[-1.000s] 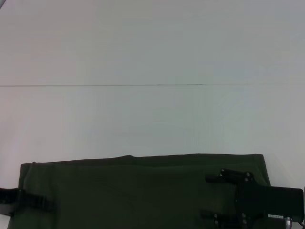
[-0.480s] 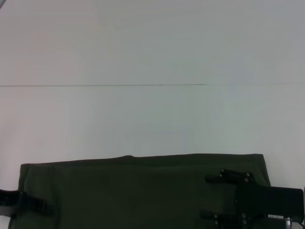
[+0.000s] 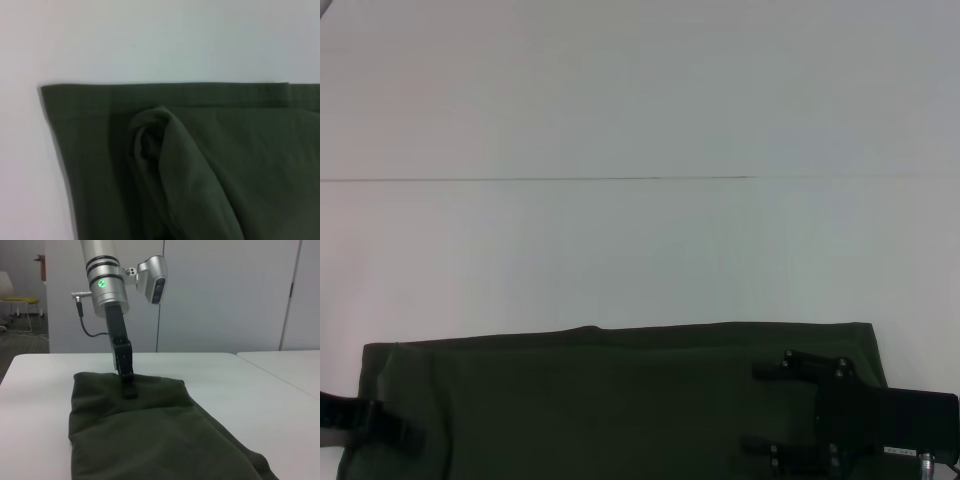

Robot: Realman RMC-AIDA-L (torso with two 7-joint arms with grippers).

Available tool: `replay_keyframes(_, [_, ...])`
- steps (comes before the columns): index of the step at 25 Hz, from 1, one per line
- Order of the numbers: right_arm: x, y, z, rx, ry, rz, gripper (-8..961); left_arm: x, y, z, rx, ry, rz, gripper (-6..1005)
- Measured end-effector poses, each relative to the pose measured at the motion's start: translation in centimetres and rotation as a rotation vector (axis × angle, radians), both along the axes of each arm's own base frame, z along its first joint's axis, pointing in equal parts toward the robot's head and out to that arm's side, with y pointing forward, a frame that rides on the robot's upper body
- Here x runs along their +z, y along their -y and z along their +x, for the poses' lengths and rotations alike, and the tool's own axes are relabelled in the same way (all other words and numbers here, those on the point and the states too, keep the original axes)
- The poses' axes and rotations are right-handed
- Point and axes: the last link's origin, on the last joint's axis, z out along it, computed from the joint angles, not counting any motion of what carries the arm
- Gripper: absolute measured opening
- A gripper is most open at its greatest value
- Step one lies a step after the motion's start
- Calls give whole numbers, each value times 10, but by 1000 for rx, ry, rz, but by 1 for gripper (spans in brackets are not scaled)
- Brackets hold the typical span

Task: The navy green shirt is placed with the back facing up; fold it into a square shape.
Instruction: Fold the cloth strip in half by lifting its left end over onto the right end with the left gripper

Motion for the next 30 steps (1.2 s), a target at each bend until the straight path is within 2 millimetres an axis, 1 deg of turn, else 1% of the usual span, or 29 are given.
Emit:
replay_keyframes(9, [0,0,-1,3,-1,-1,819,2,0,-1,6,-10,2,146])
replay_keyframes(14, [0,-1,-1,3,-2,-1,819,3,0,-1,10,-3,3,76])
replay_keyframes(20, [0,-1,-1,3,-4,0,819,4,-2,11,42,47,-19,78])
replay_keyframes(22, [0,-1,-2,3,-4,0,819,4,-4,18,56,80,-26,78])
replay_keyframes(23, [0,-1,-2,3,-5,1,819,4,-5,25,62,110,-32,79])
replay_keyframes(27, [0,-1,-2,1,-12,8,819,0,-7,33,64,130,-51,80])
replay_keyframes(30, [1,-1,-2,0,-13,9,819,-6,-7,35,63,116,-68,80])
